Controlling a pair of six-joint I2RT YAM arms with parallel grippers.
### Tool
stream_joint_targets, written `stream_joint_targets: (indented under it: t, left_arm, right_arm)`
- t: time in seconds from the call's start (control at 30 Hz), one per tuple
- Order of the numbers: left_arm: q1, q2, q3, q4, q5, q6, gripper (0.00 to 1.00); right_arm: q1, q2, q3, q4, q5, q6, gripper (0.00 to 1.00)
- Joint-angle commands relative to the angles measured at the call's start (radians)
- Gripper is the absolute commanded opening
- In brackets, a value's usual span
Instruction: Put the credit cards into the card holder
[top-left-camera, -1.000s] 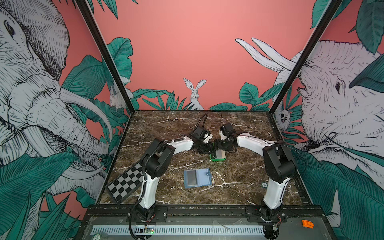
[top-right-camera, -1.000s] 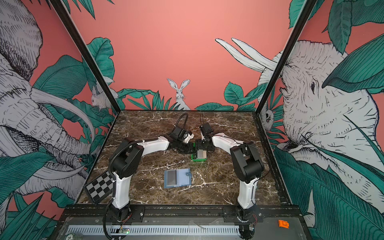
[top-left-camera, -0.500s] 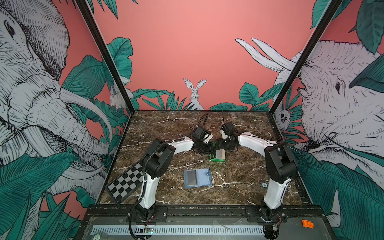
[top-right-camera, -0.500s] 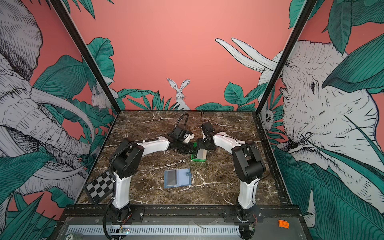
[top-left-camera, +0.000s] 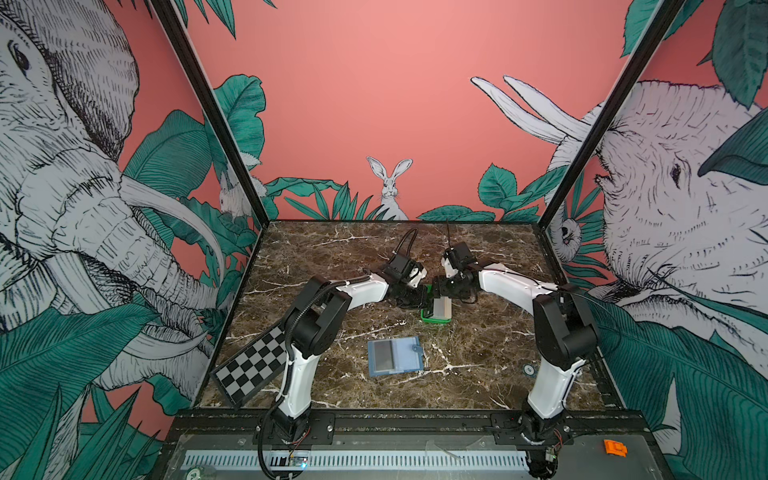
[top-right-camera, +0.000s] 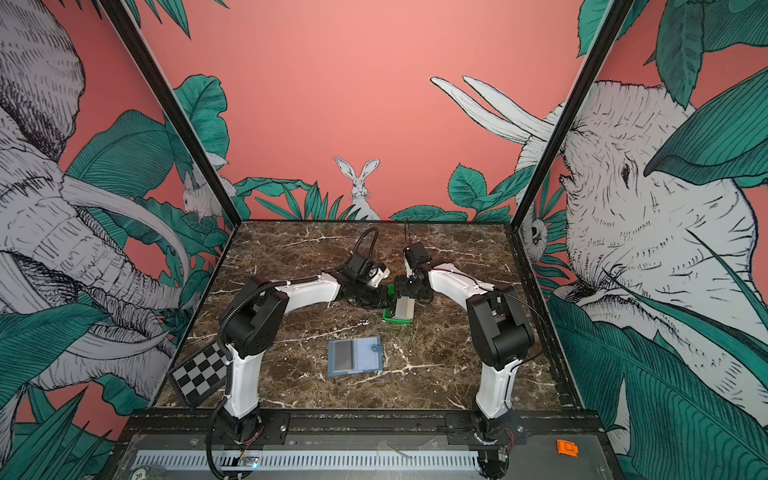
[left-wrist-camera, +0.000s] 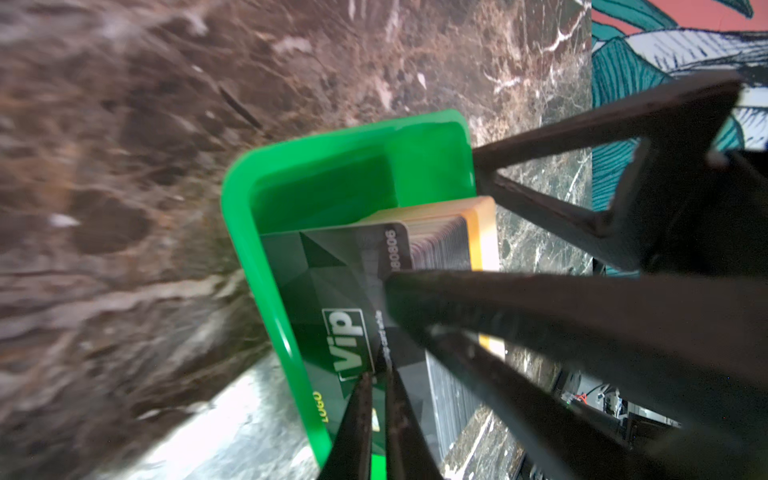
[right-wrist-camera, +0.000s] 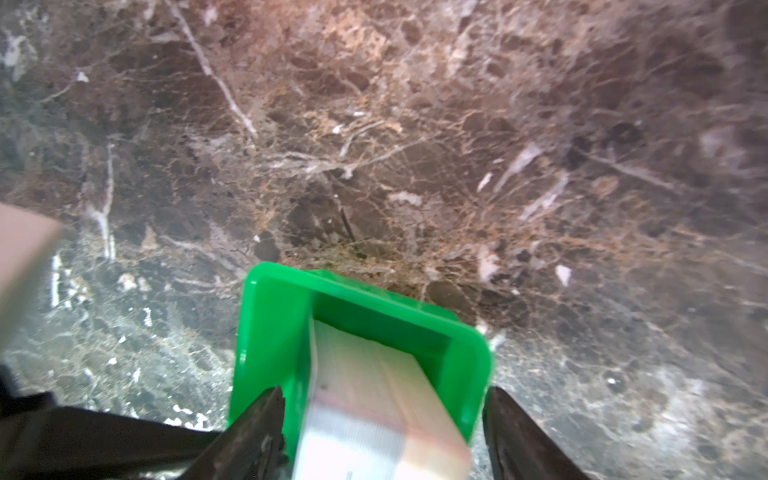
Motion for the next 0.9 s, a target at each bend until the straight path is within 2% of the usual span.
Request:
stream_joint_targets:
  t: [0.0,0.3,0.5,0.67,0.87]
  left_arm:
    - [-0.021,0.009,0.016,-0.028,0.004,-0.001,0.12]
    - [-0.028,-0.007,0.020,-0.027,0.014,-0.003,0.11]
    - [-0.025,-0.035,0.038,-0.089,-0.054,0.040,0.11]
    - [-0.019,-0.031,0.037,-0.097,-0.071,0.046,0.11]
    - [-0.020,-0.020,0.026,-0.086,-0.076,0.034,0.10]
  right_arm:
    - [-0.006,0.031,0.023,0.014,-0.050,0.000,0.74]
    - [-0.004,0.030,0.017,0.012,-0.114,-0.069,0.70]
    - [-0.004,0.004,-0.015,0.011,-0.130,-0.113,0.69]
    - [-0.002,0.000,-0.014,0.006,-0.114,-0.103,0.68]
    - [0.000,0.014,-0.007,-0.015,-0.036,-0.073,0.69]
